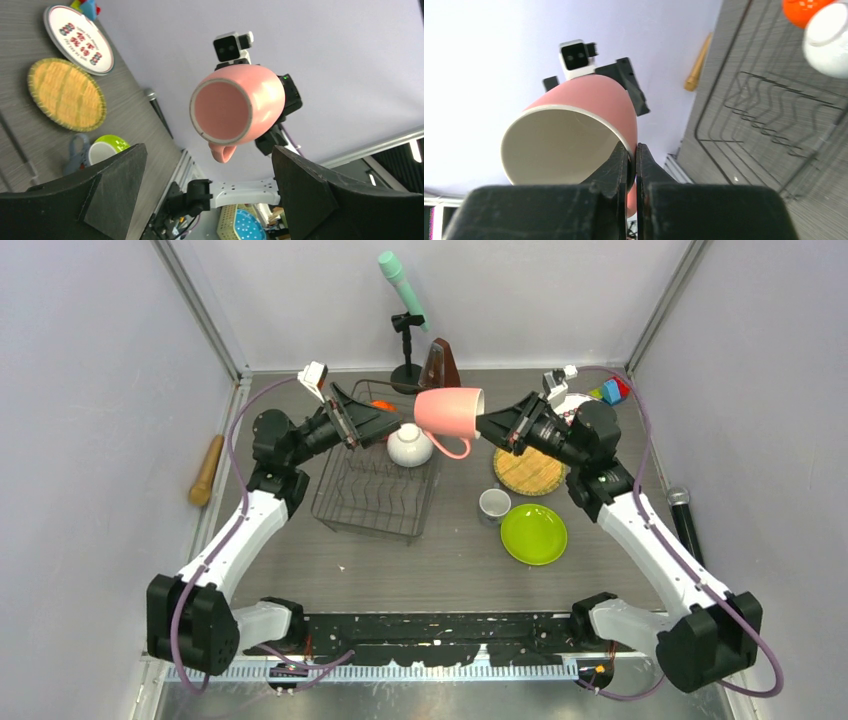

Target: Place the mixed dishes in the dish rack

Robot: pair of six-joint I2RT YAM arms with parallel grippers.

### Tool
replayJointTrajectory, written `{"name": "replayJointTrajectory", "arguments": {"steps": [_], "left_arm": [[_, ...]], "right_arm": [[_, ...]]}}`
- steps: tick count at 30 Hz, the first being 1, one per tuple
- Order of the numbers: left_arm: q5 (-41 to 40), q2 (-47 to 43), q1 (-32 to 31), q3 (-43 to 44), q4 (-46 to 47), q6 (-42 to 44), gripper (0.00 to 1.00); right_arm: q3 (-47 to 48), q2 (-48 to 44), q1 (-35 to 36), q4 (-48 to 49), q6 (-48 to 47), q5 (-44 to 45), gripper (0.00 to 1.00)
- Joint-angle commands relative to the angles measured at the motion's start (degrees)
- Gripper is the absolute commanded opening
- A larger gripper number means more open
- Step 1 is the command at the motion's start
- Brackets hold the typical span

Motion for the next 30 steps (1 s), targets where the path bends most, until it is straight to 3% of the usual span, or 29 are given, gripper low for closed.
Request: {"name": "replayJointTrajectory", "arguments": {"steps": [1, 19, 30], "left_arm": [[1.9, 2.7, -0.5, 2.8, 14.2, -8.9, 1.0], [1.3, 7.1, -2.9, 7.0, 12.5, -9.5, 1.0], [2.9, 8.6, -4.1, 9.1, 10.9, -11.1, 0.93]], "right_arm": [[4.3, 3.4, 0.1, 20.4, 12.1, -4.2, 0.0], [8.0, 10.4, 5.2, 22.2, 13.3, -5.1, 0.0], [9.4, 11.3, 6.2, 14.4, 5.6, -6.5, 0.0]]}}
